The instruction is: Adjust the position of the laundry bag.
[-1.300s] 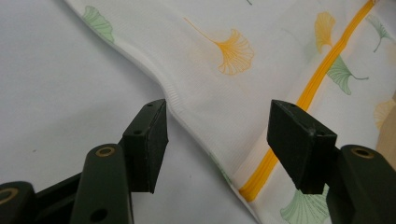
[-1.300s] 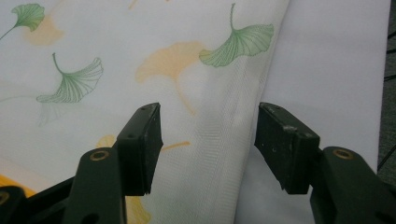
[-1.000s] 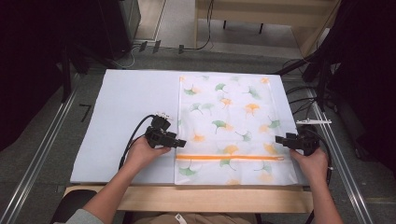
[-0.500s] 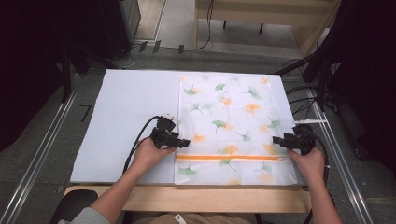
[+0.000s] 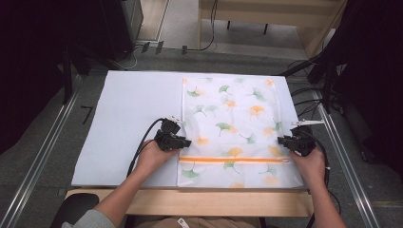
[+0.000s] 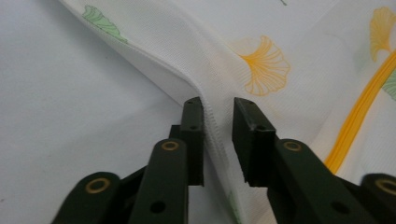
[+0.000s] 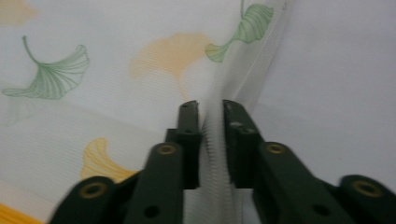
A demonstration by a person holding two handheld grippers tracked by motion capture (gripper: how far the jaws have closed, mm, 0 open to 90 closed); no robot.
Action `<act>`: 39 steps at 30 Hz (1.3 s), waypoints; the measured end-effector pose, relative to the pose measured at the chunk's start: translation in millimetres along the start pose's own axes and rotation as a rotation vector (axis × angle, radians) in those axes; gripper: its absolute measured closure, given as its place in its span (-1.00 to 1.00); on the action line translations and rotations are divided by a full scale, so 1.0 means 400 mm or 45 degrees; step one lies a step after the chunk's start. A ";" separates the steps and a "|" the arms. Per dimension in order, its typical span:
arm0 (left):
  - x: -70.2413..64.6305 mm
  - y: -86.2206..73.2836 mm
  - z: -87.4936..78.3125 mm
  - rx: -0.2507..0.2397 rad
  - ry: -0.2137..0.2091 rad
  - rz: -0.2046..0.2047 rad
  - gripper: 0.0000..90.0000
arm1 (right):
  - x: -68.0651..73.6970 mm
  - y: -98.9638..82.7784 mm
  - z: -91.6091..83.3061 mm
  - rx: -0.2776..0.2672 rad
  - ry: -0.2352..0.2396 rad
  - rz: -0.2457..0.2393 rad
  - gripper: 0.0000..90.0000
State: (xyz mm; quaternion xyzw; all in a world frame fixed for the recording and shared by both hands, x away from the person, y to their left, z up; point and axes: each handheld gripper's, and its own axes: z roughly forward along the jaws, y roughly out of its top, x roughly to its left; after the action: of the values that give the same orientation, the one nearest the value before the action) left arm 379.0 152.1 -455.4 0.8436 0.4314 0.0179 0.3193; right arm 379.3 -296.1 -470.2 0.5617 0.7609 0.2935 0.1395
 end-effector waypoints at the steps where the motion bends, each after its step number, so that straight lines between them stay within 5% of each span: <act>1: 0.001 0.000 0.000 0.002 0.004 0.006 0.68 | 0.000 0.000 0.000 0.000 0.000 0.000 0.82; 4: 0.007 0.001 0.000 0.019 0.011 0.013 0.97 | 0.004 0.009 0.006 0.021 0.035 0.005 1.00; 9: 0.006 0.005 0.000 0.034 0.003 0.036 1.00 | 0.005 0.013 0.005 0.034 0.034 -0.007 1.00; 22: 0.032 0.013 -0.041 -0.003 -0.034 -0.017 1.00 | 0.012 0.024 -0.011 0.030 0.087 0.023 1.00; 39: 0.115 -0.023 -0.154 -0.054 -0.015 -0.135 1.00 | 0.113 0.089 0.010 0.016 0.198 -0.083 1.00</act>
State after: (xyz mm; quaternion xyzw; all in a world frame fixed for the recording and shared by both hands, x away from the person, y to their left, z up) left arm 382.6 222.3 -423.0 0.8127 0.4731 0.0052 0.3400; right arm 393.9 -245.6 -446.5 0.5131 0.7890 0.3268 0.0860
